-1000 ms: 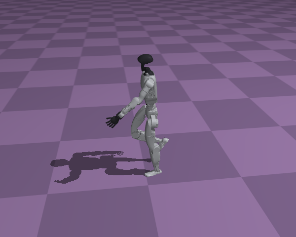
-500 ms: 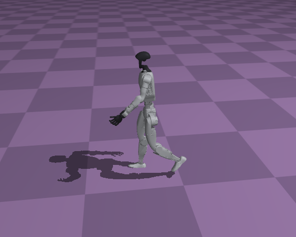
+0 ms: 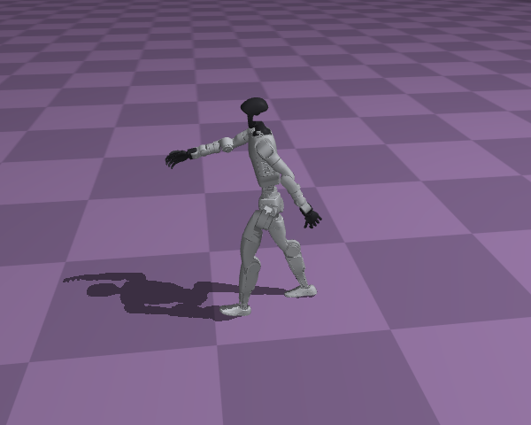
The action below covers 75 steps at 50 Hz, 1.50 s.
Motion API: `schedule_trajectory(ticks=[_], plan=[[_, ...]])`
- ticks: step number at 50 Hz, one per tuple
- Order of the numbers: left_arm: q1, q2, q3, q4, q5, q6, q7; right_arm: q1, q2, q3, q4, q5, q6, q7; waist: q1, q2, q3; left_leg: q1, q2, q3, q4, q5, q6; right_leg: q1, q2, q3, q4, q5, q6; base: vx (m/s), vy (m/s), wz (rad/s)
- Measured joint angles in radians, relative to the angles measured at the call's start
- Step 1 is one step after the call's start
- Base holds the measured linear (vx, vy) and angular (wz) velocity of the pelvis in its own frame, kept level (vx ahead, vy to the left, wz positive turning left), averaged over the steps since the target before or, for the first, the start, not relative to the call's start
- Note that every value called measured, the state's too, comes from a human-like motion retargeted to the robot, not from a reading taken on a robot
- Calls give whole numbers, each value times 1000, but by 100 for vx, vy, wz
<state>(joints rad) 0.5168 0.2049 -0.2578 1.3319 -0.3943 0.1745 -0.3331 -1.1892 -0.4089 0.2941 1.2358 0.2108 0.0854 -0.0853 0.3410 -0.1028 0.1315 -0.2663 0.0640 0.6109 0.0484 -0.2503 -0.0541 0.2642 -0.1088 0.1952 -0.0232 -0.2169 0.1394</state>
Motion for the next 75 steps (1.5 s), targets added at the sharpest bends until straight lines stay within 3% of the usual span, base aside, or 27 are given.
schedule_trajectory(ticks=[3, 6, 12, 15, 18, 23, 25, 28, 30, 32, 33, 35, 37, 39, 42, 45, 50, 54, 58, 60, 63, 65, 68, 70, 72, 75], plan=[[-189, -27, 29, 52, -9, -48, 79, 232, 47, -27, -52, -71, -22, -10, -51, 64, 14, 146, -8, -18, -130, 83, -60, 73, 52, -9, 89, 79, -30, 81, 34, 37], [-411, -22, 14, 78, 13, -82, 151, 523, 96, -29, -34, -160, -36, 40, -126, 125, 7, 253, 9, -94, -136, 69, -72, -3, 107, -122, 437, 156, -77, 80, 32, 110], [-939, 79, 8, 16, -34, -92, 277, 1058, 181, 11, 167, -274, 2, 236, -320, 166, -53, 290, 16, -306, -80, -30, -33, -508, 65, -362, 1489, -8, -136, 69, 19, 161], [-1194, 133, 54, -47, -83, -62, 274, 1307, 198, -10, 212, -352, 59, 248, -428, 189, -57, 324, 18, -406, -85, -49, -12, -709, 63, -406, 1786, -60, -109, 67, 5, 164], [-1391, 185, 41, -133, -174, -89, 267, 1535, 191, -14, 213, -368, 54, 297, -536, 215, -48, 384, 33, -489, -109, -62, 11, -846, 27, -451, 1894, -103, -85, 66, -3, 150], [-1615, 263, -12, -255, -258, -156, 230, 1814, 172, 23, 183, -307, 54, 382, -649, 235, -43, 468, 62, -558, -123, -80, 26, -988, -50, -479, 1747, -159, -78, 63, -14, 88], [-1671, 280, -21, -287, -289, -179, 210, 1875, 169, 48, 169, -276, 61, 438, -661, 235, -54, 480, 66, -566, -109, -93, 29, -1015, -62, -478, 1570, -162, -71, 62, -21, 29], [-1695, 277, -4, -327, -348, -207, 166, 1898, 173, 83, 154, -234, 70, 513, -652, 233, -90, 474, 61, -568, -71, -119, 17, -969, -77, -511, 1127, -151, -68, 63, -23, 10], [-1665, 260, 25, -355, -394, -220, 136, 1874, 178, 95, 149, -214, 68, 533, -644, 225, -118, 475, 46, -578, -46, -132, 1, -858, -76, -558, 708, -95, -60, 69, -27, 30], [-1604, 235, 68, -386, -437, -229, 157, 1789, 181, 81, 160, -224, 70, 505, -658, 190, -94, 535, -2, -618, -29, -130, -8, -642, -75, -601, 232, 58, -19, 79, -31, 75], [-1568, 227, 87, -406, -452, -241, 190, 1716, 186, 62, 179, -260, 72, 473, -673, 160, -42, 606, -24, -643, -29, -121, -15, -507, -77, -625, 40, 152, 27, 82, -35, 55], [-1468, 206, 87, -429, -433, -251, 212, 1579, 208, 51, 211, -312, 71, 403, -635, 102, 4, 690, -62, -647, -19, -78, -17, -404, -93, -624, -64, 244, 122, 77, -46, -47], [-1315, 189, 66, -424, -392, -229, 212, 1432, 223, 67, 229, -328, 81, 332, -536, 68, 17, 698, -61, -577, 62, -7, -14, -381, -36, -558, -64, 272, 122, 69, -66, -182], [-1129, 167, 38, -395, -337, -182, 217, 1272, 220, 86, 242, -315, 102, 257, -461, 25, 26, 628, -102, -520, 294, 28, 47, -323, -57, -496, -64, 261, 122, 73, -32, -150], [-844, 121, 4, -268, -204, -95, 218, 1025, 170, 108, 217, -230, 108, 140, -429, -19, -47, 263, -142, -451, 915, -18, 179, -317, -139, -448, -64, 214, 88, 66, -5, -46], [-601, 76, 25, -86, -43, -23, 246, 758, 107, 42, 143, -174, 76, 26, -350, -23, -58, -5, -93, -380, 1368, -113, 248, -300, -116, -367, -61, 170, 22, 65, -14, -125], [-223, 33, 96, 92, 160, -14, 259, 362, 15, -19, 32, -25, -1, -2, -159, -53, -44, -308, -77, -318, 1663, -262, 241, -259, -94, -211, -37, 108, -25, 65, -6, -162], [34, 51, 73, 52, 99, -58, 196, 99, -62, 57, 30, 47, -19, 1, -42, -79, -51, -485, -44, -297, 1549, -268, 216, -232, -93, -147, -40, 79, -36, 61, 4, -95], [162, 79, 36, -8, 6, -47, 80, -79, -112, 118, 77, 82, -4, 17, 13, -104, -60, -499, 0, -231, 1128, -209, 226, -200, -101, -134, -39, 56, -33, 64, 10, -29], [163, 81, 31, -18, -44, -23, 53, -130, -120, 118, 105, 99, 5, 22, 36, -115, -52, -403, -9, -168, 772, -162, 198, -174, -108, -122, -34, 44, -19, 71, 16, -50], [108, 54, 70, 2, -71, -9, 83, -107, -102, 51, 105, 82, -3, -6, 89, -50, -23, -141, -6, -101, 207, -48, 76, -73, -46, -69, -12, 14, -8, 82, 23, -103], [41, 28, 103, 29, -62, -20, 114, -34, -77, -6, 80, 60, -20, -27, 97, 14, -9, 5, 12, -86, -15, 24, 2, 11, 8, -41, 12, 1, -20, 86, 30, -65], [-112, -2, 117, 71, -64, -53, 143, 158, -15, -56, 35, 15, -38, -23, 43, 64, -14, 134, 6, -107, -130, 91, -59, 85, 47, -45, 88, 64, -46, 84, 32, 26], [-234, -12, 98, 93, -64, -80, 162, 331, 33, -72, 21, -57, -62, -5, -9, 95, -23, 207, 7, -145, -136, 93, -77, 89, 76, -88, 223, 154, -79, 84, 31, 84], [-378, 3, 61, 91, -49, -96, 185, 514, 79, -53, 32, -101, -64, 74, -60, 123, -42, 260, 23, -191, -132, 76, -71, -28, 105, -172, 542, 191, -95, 78, 28, 105], [-628, 47, 24, 67, -53, -108, 239, 780, 144, 11, 81, -153, -43, 167, -149, 126, -74, 271, 18, -281, -96, 21, -34, -307, 79, -289, 1107, 136, -131, 70, 20, 132]])
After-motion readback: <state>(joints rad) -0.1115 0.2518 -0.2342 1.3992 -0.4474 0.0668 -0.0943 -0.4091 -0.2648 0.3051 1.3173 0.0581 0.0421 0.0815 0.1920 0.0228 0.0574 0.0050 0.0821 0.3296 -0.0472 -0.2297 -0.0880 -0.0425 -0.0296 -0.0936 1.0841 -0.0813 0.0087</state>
